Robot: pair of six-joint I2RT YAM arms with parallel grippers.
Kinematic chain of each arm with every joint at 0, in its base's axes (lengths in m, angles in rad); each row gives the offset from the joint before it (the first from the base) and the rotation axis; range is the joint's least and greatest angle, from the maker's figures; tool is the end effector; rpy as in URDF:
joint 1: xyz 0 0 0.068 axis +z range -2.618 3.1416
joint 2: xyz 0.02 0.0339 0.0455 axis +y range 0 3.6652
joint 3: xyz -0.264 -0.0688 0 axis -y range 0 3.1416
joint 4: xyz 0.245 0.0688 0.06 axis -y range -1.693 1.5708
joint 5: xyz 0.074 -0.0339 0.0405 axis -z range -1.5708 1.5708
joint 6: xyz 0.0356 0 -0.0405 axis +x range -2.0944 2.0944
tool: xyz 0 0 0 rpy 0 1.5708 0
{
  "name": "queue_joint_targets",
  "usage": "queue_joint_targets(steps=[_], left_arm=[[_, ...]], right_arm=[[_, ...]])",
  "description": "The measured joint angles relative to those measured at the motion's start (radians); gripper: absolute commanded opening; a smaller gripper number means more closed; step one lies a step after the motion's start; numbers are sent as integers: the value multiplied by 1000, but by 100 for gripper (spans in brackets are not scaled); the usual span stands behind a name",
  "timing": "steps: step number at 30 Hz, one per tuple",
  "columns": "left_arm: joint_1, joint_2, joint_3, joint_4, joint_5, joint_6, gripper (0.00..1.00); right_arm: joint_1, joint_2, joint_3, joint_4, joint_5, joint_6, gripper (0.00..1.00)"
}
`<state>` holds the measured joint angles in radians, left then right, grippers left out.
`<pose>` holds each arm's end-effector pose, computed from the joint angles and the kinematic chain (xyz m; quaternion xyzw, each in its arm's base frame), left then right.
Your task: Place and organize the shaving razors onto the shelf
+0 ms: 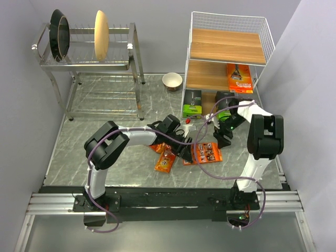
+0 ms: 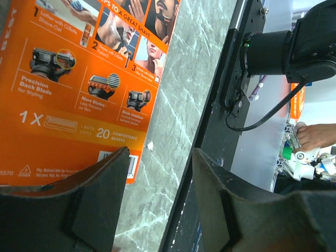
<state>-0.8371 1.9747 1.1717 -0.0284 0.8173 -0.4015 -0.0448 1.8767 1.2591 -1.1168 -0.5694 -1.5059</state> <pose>0.2508 -0.3170 0.1490 0.3251 0.8044 -0.4942 0.0549 0.3176 0.0050 0.1697 -0.6212 0.7278 0.2548 0.1399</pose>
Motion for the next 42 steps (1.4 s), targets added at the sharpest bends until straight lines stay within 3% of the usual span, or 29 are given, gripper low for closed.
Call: queue_joint_targets(steps=[10, 28, 33, 39, 40, 42], left_arm=[[1, 6, -5, 12, -3, 27, 56], [2, 3, -24, 47, -14, 24, 55], [2, 3, -34, 65, -14, 21, 56], [2, 3, -36, 76, -20, 11, 56], [2, 4, -36, 77, -21, 10, 56], [2, 5, -36, 78, -22, 5, 56]], right_arm=[[0, 94, 81, -34, -5, -31, 72], [56, 136, 97, -177, 77, -97, 51], [56, 125, 74, -169, 80, -70, 58], [76, 92, 29, -130, 111, -25, 36], [79, 88, 22, -120, 121, -18, 27], [82, 81, 10, -105, 136, -9, 18]])
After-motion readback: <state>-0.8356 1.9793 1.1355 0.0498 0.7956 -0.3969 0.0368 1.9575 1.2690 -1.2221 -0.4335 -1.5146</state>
